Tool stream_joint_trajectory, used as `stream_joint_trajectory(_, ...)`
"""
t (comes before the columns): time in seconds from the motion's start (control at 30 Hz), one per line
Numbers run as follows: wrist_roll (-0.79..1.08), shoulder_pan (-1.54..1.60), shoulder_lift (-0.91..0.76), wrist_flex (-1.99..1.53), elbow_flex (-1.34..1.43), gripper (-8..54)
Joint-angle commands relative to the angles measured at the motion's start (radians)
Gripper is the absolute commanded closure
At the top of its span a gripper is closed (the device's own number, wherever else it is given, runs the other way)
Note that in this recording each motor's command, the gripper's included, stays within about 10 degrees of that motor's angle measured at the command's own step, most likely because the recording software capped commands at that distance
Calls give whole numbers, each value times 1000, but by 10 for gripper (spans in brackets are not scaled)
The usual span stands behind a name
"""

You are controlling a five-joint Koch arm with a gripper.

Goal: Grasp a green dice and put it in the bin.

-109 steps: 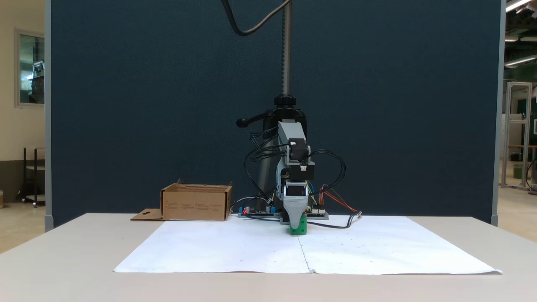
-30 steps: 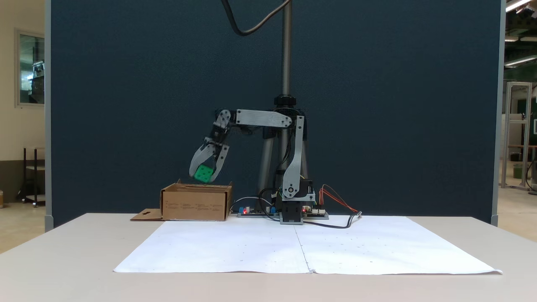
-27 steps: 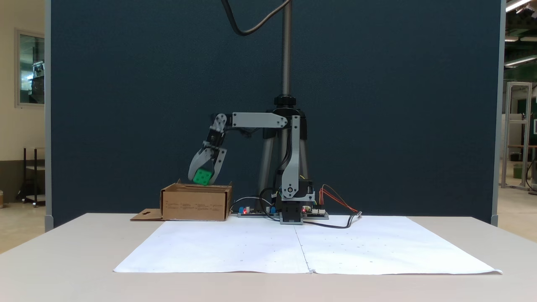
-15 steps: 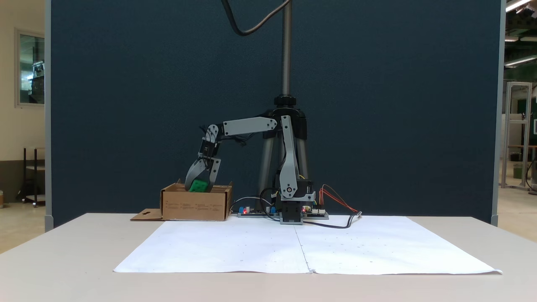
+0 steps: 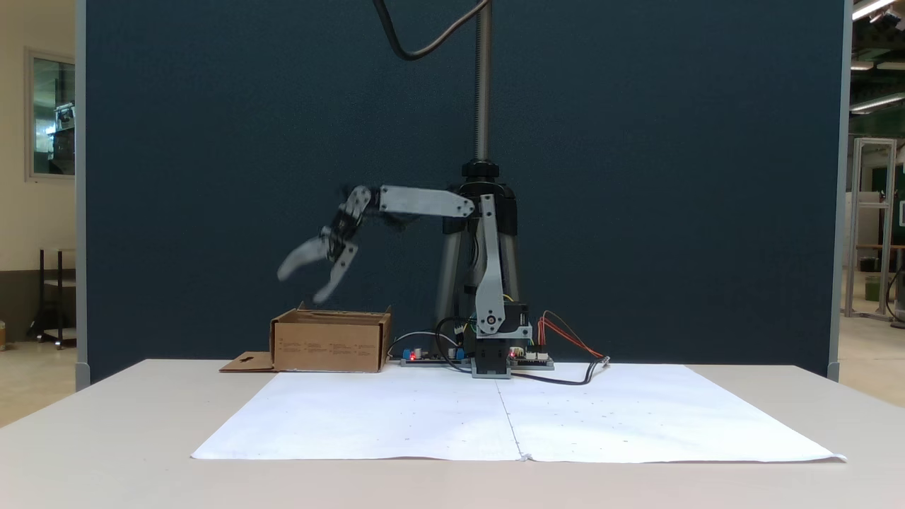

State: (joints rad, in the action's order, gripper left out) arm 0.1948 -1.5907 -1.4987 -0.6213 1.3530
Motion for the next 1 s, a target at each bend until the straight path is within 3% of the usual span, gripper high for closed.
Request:
stream_joint_trajectory(0.0, -165, 58, -117, 3, -57, 94)
stream_joint_trajectory(0.17, -287, 281, -227, -18, -55, 93)
stream_joint_trajectory(0.3, -288, 511, -264, -21, -55, 92)
stream_joint_trajectory(0.4, -288, 676, -287, -23, -52, 50)
stream_joint_trajectory(0.67, -287, 1091, -370, -17, 3, 14)
stream_joint_trajectory(0.97, -284, 1549, -494, 2, 140, 14)
